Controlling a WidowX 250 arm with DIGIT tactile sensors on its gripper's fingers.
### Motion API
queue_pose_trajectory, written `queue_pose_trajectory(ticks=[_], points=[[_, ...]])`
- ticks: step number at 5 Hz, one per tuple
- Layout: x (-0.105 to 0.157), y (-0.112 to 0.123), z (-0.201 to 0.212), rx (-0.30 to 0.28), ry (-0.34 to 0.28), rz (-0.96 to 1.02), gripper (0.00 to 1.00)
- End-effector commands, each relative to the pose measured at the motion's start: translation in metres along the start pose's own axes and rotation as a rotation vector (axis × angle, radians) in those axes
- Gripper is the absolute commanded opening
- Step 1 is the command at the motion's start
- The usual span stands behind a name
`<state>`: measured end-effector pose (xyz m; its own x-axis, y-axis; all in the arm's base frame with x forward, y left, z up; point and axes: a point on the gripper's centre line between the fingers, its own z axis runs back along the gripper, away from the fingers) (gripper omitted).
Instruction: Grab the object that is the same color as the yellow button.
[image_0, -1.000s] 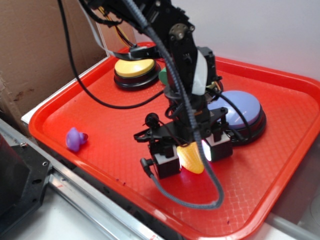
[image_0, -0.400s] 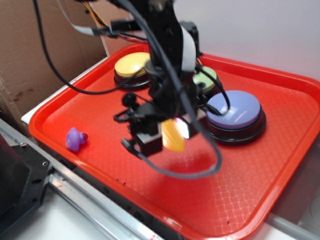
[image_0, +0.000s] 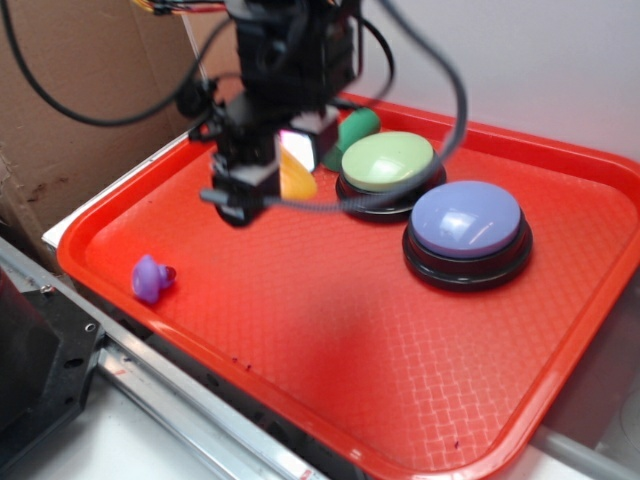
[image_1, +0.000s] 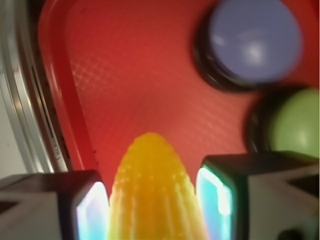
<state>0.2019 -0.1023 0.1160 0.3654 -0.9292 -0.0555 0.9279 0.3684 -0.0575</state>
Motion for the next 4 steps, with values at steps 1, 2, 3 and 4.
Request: queue_pose_trajectory(ticks=[1,2,3,4], points=[[-0.012,-0.011,0.074,0.005,-0.079,0.453,0.0],[-0.023,-0.008,0.089,-0.015,-0.093,0.622,0.0],[-0.03,-0.004,0.1,-0.004,-0.083,0.796,0.0],[-0.027,0.0,0.102,-0.013,-0.047,0.871,0.0]])
